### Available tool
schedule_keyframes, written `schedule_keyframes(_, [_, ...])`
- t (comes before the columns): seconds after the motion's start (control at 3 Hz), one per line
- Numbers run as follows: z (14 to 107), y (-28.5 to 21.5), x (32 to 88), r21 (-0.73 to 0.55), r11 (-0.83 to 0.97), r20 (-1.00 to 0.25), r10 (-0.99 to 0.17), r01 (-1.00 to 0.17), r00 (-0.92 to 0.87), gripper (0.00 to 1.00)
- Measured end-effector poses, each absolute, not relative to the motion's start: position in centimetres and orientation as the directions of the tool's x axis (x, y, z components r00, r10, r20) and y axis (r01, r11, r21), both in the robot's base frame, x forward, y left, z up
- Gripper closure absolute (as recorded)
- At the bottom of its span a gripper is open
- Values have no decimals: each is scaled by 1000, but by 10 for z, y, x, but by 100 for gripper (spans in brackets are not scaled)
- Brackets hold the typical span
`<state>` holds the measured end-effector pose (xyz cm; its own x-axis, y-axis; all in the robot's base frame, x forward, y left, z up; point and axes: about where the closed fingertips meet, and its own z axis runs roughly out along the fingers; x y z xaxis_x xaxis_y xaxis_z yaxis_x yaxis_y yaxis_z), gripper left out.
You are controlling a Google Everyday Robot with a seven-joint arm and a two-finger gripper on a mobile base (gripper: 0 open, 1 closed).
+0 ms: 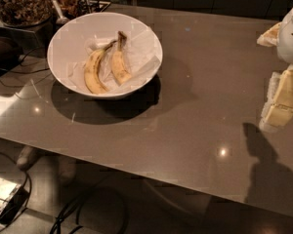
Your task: Pick banana from white bowl
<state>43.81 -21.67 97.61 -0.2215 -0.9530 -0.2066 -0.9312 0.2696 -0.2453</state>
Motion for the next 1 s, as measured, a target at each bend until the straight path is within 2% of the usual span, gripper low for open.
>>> schedule_keyframes(1.0, [984,-198,446,-253,153,-165,-980,-955,-113,0])
